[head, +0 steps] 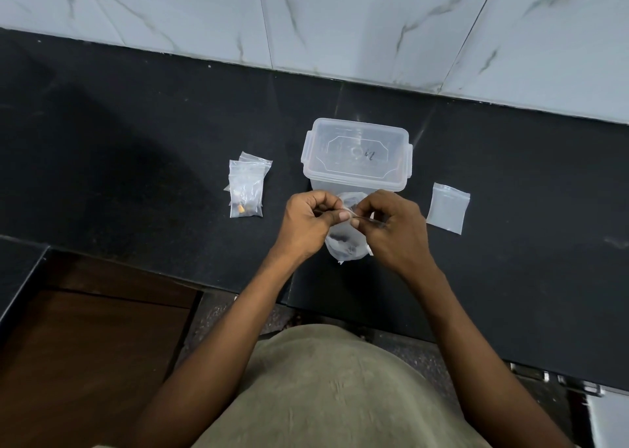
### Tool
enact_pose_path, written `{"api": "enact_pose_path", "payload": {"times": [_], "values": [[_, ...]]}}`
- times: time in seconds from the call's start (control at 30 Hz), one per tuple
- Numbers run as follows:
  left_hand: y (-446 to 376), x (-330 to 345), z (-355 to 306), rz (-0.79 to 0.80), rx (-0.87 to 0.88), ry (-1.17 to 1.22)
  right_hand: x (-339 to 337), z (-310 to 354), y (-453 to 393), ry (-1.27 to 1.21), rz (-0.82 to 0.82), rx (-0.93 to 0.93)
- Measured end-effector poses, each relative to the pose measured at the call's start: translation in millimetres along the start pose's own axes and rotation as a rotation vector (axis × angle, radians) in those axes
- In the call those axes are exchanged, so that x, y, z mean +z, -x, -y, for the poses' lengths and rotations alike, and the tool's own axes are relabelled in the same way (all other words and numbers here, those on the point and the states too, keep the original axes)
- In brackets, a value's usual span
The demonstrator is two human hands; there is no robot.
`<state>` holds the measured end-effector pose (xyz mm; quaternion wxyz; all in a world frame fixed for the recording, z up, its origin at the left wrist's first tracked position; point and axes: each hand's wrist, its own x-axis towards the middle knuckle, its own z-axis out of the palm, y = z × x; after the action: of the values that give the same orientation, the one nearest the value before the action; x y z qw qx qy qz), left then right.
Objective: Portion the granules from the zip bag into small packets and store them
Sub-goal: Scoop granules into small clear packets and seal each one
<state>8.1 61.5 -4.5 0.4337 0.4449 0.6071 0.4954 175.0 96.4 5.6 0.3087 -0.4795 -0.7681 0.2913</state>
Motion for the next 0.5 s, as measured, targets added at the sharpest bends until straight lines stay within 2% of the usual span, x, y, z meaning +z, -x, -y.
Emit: {"api": "enact_pose_path", "payload": {"times": [0.3, 0.5], "values": [[-0.7, -7.5, -1.4, 0.055, 0.041, -0.038, -1.4, 3.3, 1.3, 0.064, 0.029, -0.063], [-0.4, -10.1, -6.5, 0.055, -0.032, -0.009, 2.1, 7.2, 0.9, 0.052, 0.058, -0.050]]}}
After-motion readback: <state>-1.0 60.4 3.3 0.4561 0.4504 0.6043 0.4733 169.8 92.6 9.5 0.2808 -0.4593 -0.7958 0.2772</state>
